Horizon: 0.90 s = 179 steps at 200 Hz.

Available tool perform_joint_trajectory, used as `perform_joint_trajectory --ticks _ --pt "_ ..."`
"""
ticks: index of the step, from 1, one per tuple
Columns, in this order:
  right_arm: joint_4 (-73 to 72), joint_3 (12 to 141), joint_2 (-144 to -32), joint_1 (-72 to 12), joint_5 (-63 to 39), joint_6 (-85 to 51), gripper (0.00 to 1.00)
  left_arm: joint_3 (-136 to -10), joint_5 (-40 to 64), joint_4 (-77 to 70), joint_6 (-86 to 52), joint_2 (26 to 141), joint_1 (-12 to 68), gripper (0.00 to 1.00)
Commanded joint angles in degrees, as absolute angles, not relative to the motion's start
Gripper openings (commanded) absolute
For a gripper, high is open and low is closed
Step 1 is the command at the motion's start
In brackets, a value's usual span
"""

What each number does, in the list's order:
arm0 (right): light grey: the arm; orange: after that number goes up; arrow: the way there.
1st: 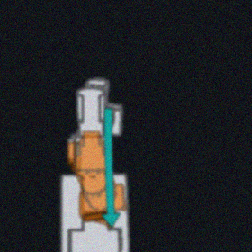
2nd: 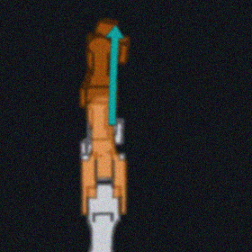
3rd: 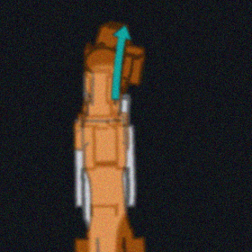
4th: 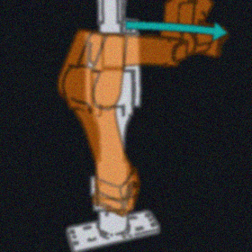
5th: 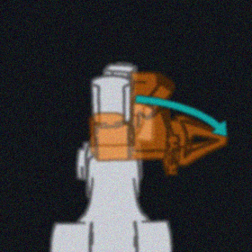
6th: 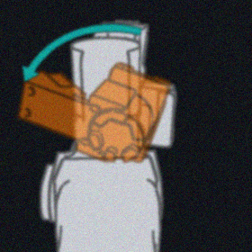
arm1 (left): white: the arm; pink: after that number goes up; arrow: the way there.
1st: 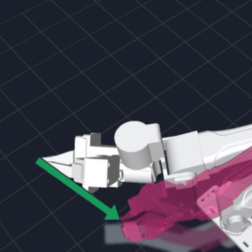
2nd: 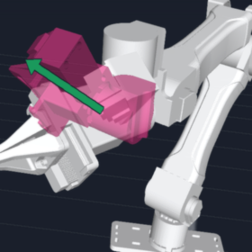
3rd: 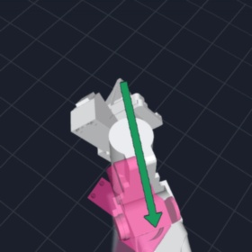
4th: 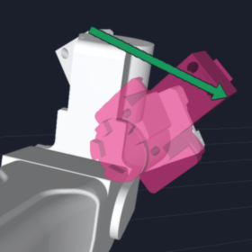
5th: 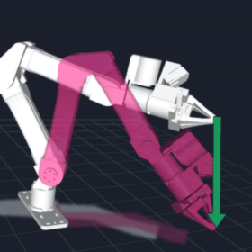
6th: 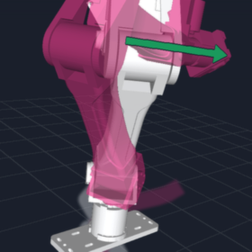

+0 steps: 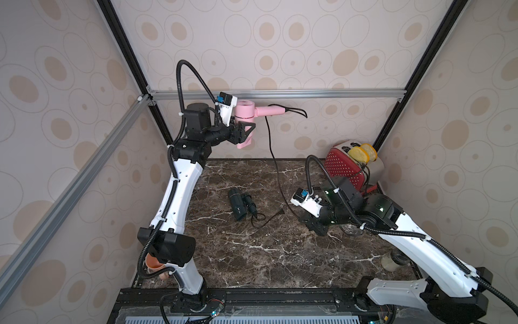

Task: Wrap the cord around the hair dryer
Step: Wrap the power cord around the hair dryer.

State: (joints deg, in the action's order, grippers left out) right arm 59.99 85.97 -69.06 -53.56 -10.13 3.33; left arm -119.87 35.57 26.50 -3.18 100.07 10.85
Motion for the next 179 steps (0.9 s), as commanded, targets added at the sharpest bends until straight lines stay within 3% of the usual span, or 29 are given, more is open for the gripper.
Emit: perform_joint_trajectory --ticks 1,100,135,157,179 --pt "66.2 94.1 -68.4 -56.5 -10.1 4.6 0.0 -121.5 27.7 32.2 6.2 101.3 10.7 0.0" --pt "80.7 147.1 -84.0 -60.4 -0.2 15.3 0.0 -107.0 20.5 38.9 13.4 102.1 10.6 0.0" --pt "74.2 149.3 -84.7 -60.3 4.5 21.1 0.0 -101.0 23.8 39.7 13.8 99.3 11.1 0.0" --pt "65.8 147.1 -84.9 -60.1 13.4 29.6 0.0 -98.0 26.5 41.4 14.4 95.4 12.4 0.0" --pt "55.3 146.2 -86.7 -53.8 14.5 35.9 0.0 -97.3 31.5 45.4 14.5 92.3 15.9 0.0"
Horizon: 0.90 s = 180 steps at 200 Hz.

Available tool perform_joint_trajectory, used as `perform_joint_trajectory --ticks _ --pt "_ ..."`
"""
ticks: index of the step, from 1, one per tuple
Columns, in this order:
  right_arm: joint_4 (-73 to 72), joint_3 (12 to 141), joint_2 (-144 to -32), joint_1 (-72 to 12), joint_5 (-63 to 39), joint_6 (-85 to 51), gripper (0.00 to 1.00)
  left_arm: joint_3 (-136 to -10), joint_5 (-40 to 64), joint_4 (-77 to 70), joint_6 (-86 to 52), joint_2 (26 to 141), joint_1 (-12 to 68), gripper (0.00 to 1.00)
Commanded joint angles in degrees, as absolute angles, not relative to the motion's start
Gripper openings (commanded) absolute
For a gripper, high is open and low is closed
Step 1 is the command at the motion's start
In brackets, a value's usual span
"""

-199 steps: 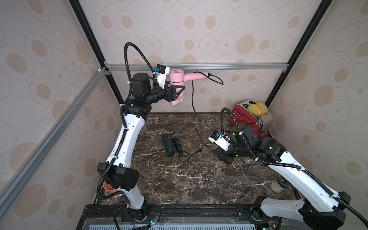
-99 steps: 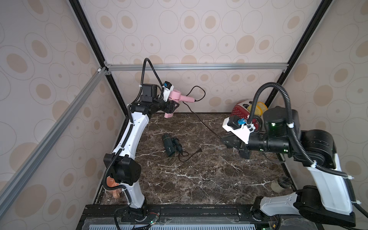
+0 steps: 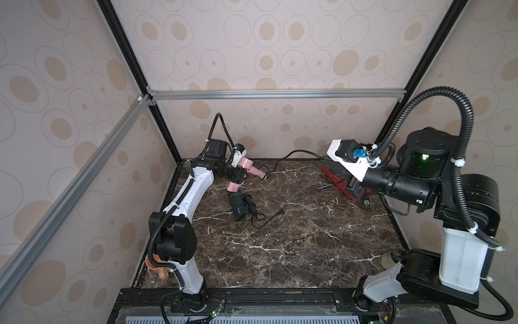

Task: Wrap the cord around the hair dryer
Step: Wrap the power cord around the hair dryer.

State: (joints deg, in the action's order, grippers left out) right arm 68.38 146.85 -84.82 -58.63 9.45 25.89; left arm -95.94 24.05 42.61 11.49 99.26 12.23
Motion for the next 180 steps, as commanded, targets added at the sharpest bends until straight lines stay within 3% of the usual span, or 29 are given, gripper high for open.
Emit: perform_joint_trajectory --ticks 1,58,87,138,180 --pt "54.8 146.2 -86.7 -53.3 14.3 36.0 0.0 -97.2 31.8 45.5 14.4 92.1 16.0 0.0" --pt "41.3 149.2 -96.8 -29.3 3.7 30.8 0.0 -93.3 50.9 44.7 2.1 82.3 27.6 0.0" --pt "42.1 147.8 -103.1 -18.6 -5.3 21.3 0.0 -91.9 59.2 27.0 -14.3 77.8 31.3 0.0" --pt "36.1 122.6 -99.7 -15.5 -12.8 15.5 0.0 -90.2 57.8 -3.0 -33.9 70.7 27.2 0.0" --pt "29.6 99.9 -92.0 -15.6 -17.8 11.2 0.0 -95.5 52.9 -10.9 -35.9 72.0 23.9 0.0"
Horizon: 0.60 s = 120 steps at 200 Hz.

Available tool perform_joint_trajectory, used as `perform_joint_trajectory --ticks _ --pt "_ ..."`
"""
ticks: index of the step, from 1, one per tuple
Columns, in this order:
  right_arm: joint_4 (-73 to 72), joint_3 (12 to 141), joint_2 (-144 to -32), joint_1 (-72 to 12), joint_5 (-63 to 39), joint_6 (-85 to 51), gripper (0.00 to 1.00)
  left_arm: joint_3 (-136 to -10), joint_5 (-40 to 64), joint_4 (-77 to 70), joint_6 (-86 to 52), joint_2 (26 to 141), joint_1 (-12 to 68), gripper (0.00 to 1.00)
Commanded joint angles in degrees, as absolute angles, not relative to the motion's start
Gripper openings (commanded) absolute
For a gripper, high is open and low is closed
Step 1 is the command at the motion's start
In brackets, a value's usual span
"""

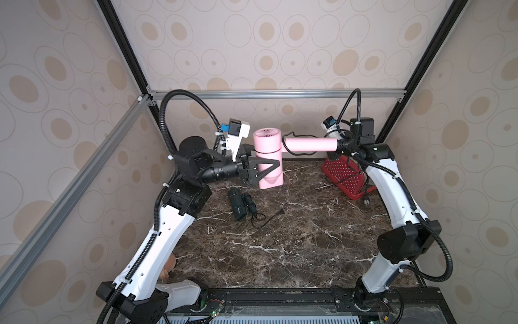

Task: Wrap the cord around the hair dryer
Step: Wrap the power cord around the hair dryer.

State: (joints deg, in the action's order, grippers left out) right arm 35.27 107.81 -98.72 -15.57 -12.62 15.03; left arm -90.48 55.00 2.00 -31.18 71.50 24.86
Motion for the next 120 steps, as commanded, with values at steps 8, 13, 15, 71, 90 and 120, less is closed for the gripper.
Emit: perform_joint_trajectory --ticks 8,13,15,71,90,120 --pt "28.7 96.4 -90.4 -16.2 -18.8 10.7 0.0 -96.6 51.8 -12.4 -35.8 72.8 23.9 0.0" --pt "28.7 94.5 -89.4 -16.7 -19.2 10.7 0.0 -97.3 50.7 -12.6 -35.6 73.5 23.8 0.0" --pt "28.7 93.8 -89.0 -16.9 -19.3 10.8 0.0 -97.8 50.1 -12.5 -35.4 73.7 23.9 0.0" --pt "35.4 78.1 -75.8 -27.2 -16.6 13.0 0.0 -110.4 30.5 12.3 -9.8 79.9 21.9 0.0" --pt "39.2 73.9 -69.9 -30.4 -13.5 13.1 0.0 -115.1 27.8 19.8 -3.8 83.1 19.2 0.0" --pt "47.9 71.8 -61.7 -32.7 -13.5 12.8 0.0 -118.8 22.1 29.8 4.6 87.0 15.4 0.0"
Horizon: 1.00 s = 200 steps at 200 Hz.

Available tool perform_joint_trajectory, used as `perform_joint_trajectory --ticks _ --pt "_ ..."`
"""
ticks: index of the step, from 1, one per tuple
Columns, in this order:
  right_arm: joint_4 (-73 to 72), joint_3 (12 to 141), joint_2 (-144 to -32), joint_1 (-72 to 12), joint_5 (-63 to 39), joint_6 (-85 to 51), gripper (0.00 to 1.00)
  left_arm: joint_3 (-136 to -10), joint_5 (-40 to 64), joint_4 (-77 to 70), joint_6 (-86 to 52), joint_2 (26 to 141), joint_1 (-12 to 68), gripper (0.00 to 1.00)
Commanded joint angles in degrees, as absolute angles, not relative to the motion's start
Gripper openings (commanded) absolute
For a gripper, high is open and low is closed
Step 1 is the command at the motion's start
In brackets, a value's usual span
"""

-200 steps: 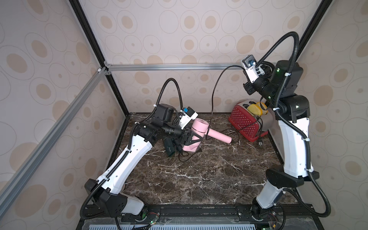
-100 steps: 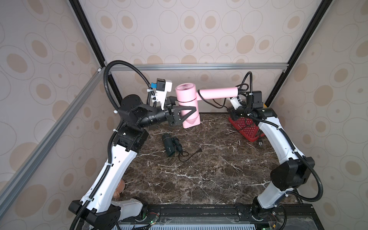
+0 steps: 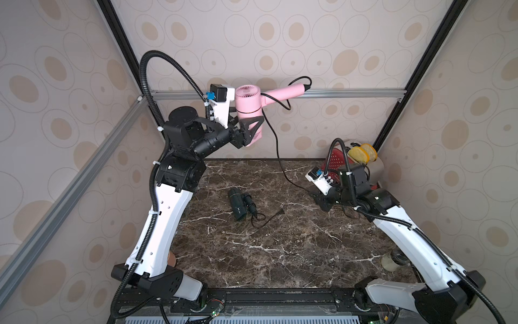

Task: Wrap the cord around the hair dryer
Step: Wrap the power cord around the hair dryer.

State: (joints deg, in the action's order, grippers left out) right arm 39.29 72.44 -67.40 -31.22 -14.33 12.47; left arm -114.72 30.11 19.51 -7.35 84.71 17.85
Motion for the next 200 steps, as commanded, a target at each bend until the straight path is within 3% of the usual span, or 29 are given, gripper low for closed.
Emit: perform_joint_trajectory --ticks 1,56,79,124,149,175,200 --pt "48.2 71.9 -61.5 -32.8 -13.6 12.8 0.0 -118.9 21.9 30.1 4.9 87.1 15.3 0.0" --pt "61.1 83.3 -54.9 -35.1 -25.2 9.5 0.0 -117.2 8.8 35.4 12.7 92.4 12.1 0.0" --pt "61.6 88.8 -53.7 -35.3 -24.5 8.0 0.0 -114.8 4.0 35.9 14.7 93.8 10.8 0.0" --pt "63.6 107.1 -56.1 -35.3 -19.4 9.2 0.0 -107.3 5.8 39.7 13.7 95.3 7.5 0.0" --pt "60.7 116.6 -60.1 -35.2 -12.5 14.0 0.0 -104.3 15.6 43.6 11.9 93.8 7.6 0.0" --pt "51.1 116.5 -64.0 -35.3 -2.0 23.2 0.0 -101.6 28.7 48.8 10.2 88.5 12.2 0.0" --pt "39.3 114.9 -70.1 -35.0 7.8 33.0 0.0 -99.3 49.5 50.1 1.0 84.2 17.7 0.0"
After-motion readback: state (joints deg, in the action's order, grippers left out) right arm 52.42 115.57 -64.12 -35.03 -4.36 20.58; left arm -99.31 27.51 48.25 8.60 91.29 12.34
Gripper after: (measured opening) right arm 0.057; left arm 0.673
